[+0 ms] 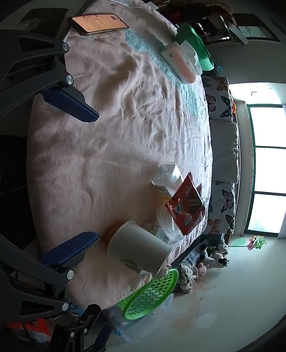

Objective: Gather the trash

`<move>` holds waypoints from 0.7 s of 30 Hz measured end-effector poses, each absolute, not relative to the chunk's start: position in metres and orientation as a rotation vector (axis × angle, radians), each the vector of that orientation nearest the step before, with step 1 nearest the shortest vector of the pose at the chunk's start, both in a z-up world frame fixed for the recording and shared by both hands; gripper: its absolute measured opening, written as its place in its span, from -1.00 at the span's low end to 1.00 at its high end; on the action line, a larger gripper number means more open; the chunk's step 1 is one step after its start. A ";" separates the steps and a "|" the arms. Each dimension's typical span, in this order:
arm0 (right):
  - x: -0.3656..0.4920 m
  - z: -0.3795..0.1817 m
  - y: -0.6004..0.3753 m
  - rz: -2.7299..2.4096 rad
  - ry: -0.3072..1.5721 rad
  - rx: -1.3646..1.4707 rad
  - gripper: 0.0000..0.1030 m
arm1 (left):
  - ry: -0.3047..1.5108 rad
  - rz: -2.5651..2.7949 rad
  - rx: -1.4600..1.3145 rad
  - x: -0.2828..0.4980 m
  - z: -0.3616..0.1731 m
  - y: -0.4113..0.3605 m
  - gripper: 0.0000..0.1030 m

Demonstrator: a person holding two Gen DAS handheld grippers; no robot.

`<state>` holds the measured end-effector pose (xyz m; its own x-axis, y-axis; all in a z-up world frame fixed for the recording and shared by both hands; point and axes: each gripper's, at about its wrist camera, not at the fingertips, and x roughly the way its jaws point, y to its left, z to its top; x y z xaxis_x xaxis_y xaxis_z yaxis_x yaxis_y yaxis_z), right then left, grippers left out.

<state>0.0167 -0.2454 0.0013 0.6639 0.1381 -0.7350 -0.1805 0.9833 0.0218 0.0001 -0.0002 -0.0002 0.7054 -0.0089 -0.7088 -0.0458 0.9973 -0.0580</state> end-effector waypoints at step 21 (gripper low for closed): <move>0.017 0.000 -0.243 0.191 0.817 -0.048 0.92 | 0.752 0.049 -0.071 -0.003 0.004 0.005 0.88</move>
